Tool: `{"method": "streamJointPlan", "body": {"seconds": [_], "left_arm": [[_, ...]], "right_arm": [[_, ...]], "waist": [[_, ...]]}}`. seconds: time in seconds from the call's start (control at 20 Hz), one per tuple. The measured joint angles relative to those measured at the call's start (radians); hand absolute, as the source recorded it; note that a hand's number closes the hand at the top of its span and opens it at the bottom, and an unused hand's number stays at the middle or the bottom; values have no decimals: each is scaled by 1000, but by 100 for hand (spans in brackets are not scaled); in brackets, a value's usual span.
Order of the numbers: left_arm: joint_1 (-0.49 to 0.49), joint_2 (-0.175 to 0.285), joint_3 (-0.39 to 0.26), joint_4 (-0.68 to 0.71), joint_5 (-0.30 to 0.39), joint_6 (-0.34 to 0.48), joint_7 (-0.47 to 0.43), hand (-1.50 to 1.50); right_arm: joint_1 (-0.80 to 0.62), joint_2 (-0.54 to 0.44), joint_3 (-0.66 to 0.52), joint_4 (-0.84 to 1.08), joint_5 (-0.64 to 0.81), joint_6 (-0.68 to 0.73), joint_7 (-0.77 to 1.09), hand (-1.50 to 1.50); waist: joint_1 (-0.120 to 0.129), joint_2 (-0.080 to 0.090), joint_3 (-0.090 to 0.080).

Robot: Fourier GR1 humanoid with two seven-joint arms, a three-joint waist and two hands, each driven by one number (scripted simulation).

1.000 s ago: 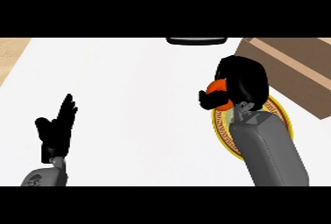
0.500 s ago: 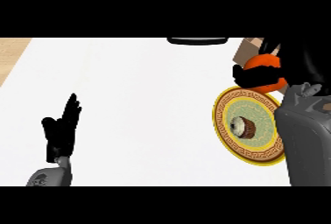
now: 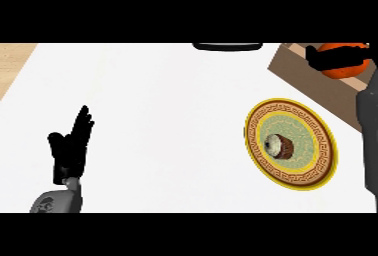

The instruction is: Pick the squash from the plate and place it in the cardboard box

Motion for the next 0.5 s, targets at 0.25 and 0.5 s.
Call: {"method": "streamJointPlan", "body": {"seconds": [0.25,0.5], "left_arm": [[4,-6,-10,-12,-6,0,0,0],[3,-3,-11,-8,-6,-8,-5,0]], "right_arm": [[-28,-63,-90,238,-44,-146,-166,150],[-90,-133,-148,507,-60,-271,-319,150]], "waist": [[8,4,0],[15,6,1]]}}
